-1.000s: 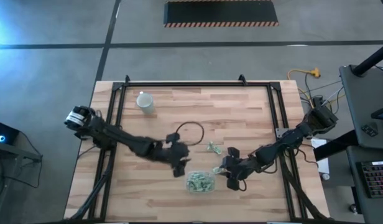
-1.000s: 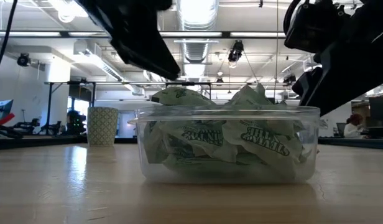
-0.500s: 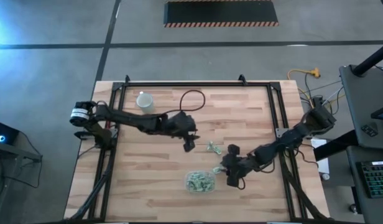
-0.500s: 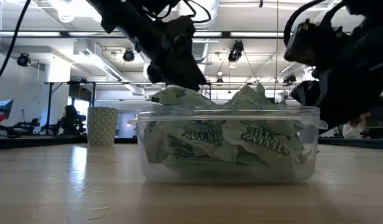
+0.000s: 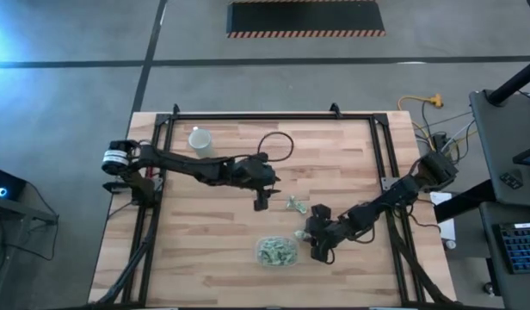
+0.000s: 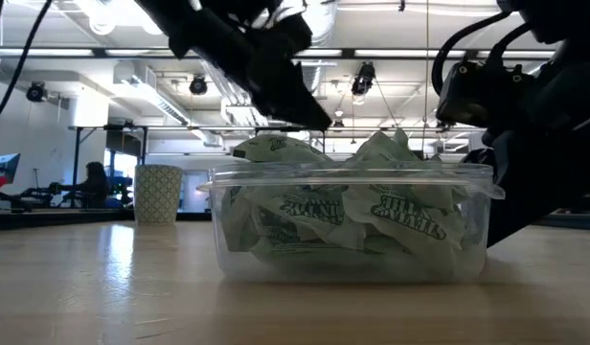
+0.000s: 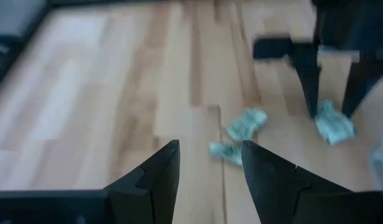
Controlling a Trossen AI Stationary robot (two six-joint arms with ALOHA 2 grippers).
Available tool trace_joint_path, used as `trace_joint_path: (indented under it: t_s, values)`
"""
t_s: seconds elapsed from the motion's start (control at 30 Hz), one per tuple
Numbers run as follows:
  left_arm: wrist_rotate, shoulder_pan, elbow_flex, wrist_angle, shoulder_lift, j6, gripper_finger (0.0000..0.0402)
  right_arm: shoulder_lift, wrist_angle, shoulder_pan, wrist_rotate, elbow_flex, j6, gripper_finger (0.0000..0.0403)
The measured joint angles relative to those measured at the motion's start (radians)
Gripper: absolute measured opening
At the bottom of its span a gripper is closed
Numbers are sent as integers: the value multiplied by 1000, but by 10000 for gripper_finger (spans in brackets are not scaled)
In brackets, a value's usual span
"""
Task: Pick and place Stevia / Truvia into bins
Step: Put the top left stevia packet into the transparent container
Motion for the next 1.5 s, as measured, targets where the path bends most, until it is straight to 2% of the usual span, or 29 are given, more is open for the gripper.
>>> trace_joint_path:
  t_s: [0.2,0.3,0.47,0.57,1.5]
  values:
    - [124,2,88,-6,162,4,157,-4,15,0,-1,-3,14,149]
    - [128,2,169,-75,246,-49,157,-2,35,-1,-3,-3,25,143]
    - [127,4,299,-215,346,-51,157,-2,36,-1,0,-3,82,136]
    - [129,3,343,-234,393,-54,157,-2,38,-1,1,-3,106,132]
    - [109,0,360,-250,456,-80,148,-2,39,2,20,-3,124,122]
